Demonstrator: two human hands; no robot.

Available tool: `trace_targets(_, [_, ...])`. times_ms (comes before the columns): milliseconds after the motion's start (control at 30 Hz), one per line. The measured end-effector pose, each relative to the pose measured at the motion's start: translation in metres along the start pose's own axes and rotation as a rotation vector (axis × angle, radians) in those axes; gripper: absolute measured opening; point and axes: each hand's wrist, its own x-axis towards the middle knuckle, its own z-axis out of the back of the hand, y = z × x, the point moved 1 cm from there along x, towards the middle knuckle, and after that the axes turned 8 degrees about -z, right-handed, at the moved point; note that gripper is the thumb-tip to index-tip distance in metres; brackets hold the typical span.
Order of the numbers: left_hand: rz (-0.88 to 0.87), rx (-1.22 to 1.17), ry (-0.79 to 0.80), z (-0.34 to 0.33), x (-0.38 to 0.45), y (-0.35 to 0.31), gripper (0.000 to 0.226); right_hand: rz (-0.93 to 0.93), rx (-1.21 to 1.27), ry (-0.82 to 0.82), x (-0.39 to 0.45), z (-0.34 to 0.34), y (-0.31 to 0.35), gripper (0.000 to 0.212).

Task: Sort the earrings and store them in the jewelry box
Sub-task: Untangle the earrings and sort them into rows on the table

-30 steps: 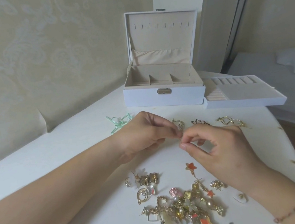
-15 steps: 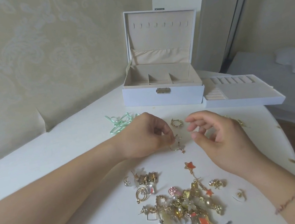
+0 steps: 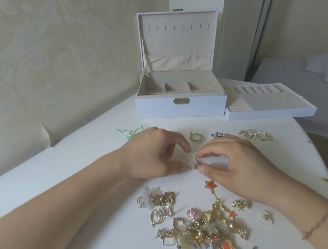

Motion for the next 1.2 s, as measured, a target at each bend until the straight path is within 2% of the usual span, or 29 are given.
trace_targets(67, [-0.024, 0.07, 0.018, 0.0, -0.002, 0.001, 0.032, 0.003, -0.025, 0.011, 0.001, -0.003, 0.001, 0.021])
trace_targets(167, [-0.047, 0.023, 0.0, 0.0, -0.003, 0.002, 0.02, 0.006, -0.057, 0.017, 0.004, -0.004, 0.002, 0.019])
trace_targets(300, [-0.061, -0.039, -0.02, -0.003, -0.001, 0.001, 0.004, 0.055, -0.136, 0.001, 0.002, -0.003, 0.007, 0.007])
trace_targets(400, [-0.066, -0.04, -0.038, -0.007, 0.0, -0.002, 0.001, 0.118, -0.26, -0.028, -0.001, -0.002, 0.01, 0.011])
trace_targets(500, [-0.113, -0.031, -0.082, -0.011, 0.0, -0.004, 0.008, 0.192, -0.362, -0.036, -0.002, -0.002, 0.012, 0.013])
trace_targets(633, [-0.162, -0.044, -0.077, -0.014, -0.002, -0.004, 0.025, 0.396, -0.539, -0.075, 0.0, 0.0, 0.011, 0.022])
trace_targets(767, [-0.171, -0.071, -0.03, -0.015, -0.002, -0.004, 0.032, 0.42, -0.559, -0.047, -0.001, 0.0, 0.007, 0.024])
trace_targets(933, [-0.204, -0.118, -0.085, -0.015, -0.001, -0.001, 0.018, 0.327, -0.435, 0.065, -0.002, 0.005, 0.005, 0.015])
trace_targets(1067, [-0.179, -0.225, -0.146, -0.014, 0.0, -0.001, 0.036, 0.229, -0.188, 0.106, 0.003, 0.026, -0.006, 0.014])
trace_targets(1133, [-0.162, -0.222, -0.172, -0.016, -0.001, 0.001, 0.042, 0.145, -0.006, 0.043, 0.007, 0.047, -0.024, 0.014])
trace_targets(1200, [-0.16, -0.149, -0.157, -0.019, -0.001, 0.003, 0.041, 0.009, 0.141, -0.091, 0.01, 0.069, -0.052, 0.013])
